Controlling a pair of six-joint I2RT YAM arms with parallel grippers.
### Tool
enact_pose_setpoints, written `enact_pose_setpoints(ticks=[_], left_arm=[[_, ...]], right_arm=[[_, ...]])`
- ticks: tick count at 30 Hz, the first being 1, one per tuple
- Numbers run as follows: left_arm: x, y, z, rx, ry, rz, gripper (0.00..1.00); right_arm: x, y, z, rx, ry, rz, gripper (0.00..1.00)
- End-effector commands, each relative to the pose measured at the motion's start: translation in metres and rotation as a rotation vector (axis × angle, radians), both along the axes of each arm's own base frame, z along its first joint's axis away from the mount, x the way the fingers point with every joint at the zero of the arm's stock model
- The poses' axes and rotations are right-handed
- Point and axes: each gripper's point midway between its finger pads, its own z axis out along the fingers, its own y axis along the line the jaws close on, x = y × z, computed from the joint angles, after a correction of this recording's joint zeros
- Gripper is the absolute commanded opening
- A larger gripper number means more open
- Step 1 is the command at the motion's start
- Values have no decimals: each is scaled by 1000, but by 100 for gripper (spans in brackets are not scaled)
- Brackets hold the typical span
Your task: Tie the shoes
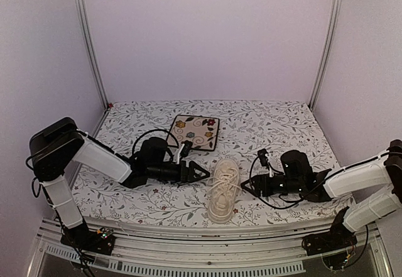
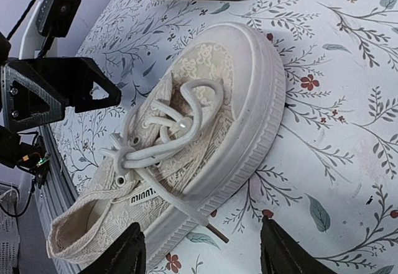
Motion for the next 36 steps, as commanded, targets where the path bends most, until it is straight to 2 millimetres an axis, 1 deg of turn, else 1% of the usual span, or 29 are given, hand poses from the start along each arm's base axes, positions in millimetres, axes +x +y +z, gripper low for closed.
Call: enact_pose_setpoints(ticks=[1,7,9,12,14,16,18,20,23,26,31,36], left_arm=[[-6,-2,-3,-1,0,-13,71],[-7,0,-5,10,8,-7,71],[-7,0,-6,13,8,-7,71],[-7,1,-6,16,9,-5,71],[-7,1,-7,20,10,-5,70],[-7,1,-9,23,12,-4,70],[-7,1,-9,24,13,-4,71],[-7,1,-9,24,14,-2,70],[-7,2,-10,27,16,0,70],[-6,2,-11,28,19,5,71],[-5,-2,-12,20,28,5,71],[-3,-5,-12,10,29,-1,70]], right_arm=[[5,19,14,37,-74,86,60],[10,33,4,1,-85,160,50],[11,36,0,-6,-81,175,46],[7,40,-2,6,-65,210,41],[4,43,-3,19,-54,228,41],[2,43,-8,15,-38,232,38],[2,43,-13,6,-26,233,33],[2,42,-16,2,-17,228,25],[1,39,-13,6,-18,215,12],[-3,33,-11,8,-10,198,4],[-16,18,-22,-8,49,164,3],[-23,3,-31,-37,104,109,3]])
